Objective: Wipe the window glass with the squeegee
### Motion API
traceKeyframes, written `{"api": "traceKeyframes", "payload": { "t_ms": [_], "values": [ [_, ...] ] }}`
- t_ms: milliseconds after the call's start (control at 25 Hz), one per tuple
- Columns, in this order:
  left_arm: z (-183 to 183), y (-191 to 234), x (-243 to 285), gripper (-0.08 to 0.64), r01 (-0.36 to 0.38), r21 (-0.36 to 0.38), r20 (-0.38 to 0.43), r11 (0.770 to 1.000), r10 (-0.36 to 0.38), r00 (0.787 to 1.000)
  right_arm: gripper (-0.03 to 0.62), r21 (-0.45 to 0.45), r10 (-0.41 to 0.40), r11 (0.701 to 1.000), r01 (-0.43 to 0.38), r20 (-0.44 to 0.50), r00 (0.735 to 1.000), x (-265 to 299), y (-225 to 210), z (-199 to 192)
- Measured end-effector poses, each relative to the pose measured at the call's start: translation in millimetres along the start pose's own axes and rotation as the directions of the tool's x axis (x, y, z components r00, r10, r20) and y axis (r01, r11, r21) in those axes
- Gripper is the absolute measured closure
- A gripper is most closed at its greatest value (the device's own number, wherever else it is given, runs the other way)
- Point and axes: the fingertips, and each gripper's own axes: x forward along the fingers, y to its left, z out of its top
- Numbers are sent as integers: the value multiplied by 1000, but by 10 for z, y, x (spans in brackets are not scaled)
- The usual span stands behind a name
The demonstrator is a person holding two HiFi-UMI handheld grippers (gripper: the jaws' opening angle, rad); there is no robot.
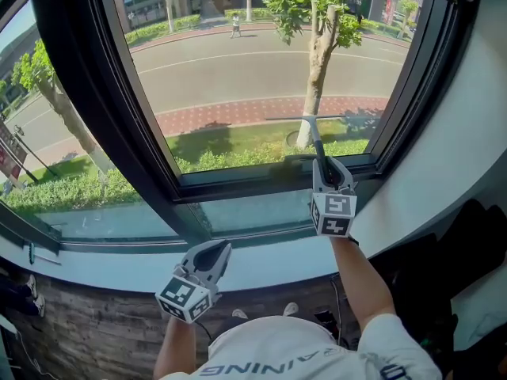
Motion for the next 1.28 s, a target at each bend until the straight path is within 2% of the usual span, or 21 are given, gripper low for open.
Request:
{"api": "traceKeyframes", "payload": {
  "t_ms": [640, 1280],
  "values": [
    [-103, 33, 67, 546, 2, -20, -6, 1000, -2, 1000, 494, -27, 33, 999, -37, -126, 991, 39, 144, -786],
    [-226, 103, 48, 546, -10, -48, -31, 999, 9, 999, 494, -22, 46, 998, -51, -180, 983, 31, 287, -1133]
  ]
}}
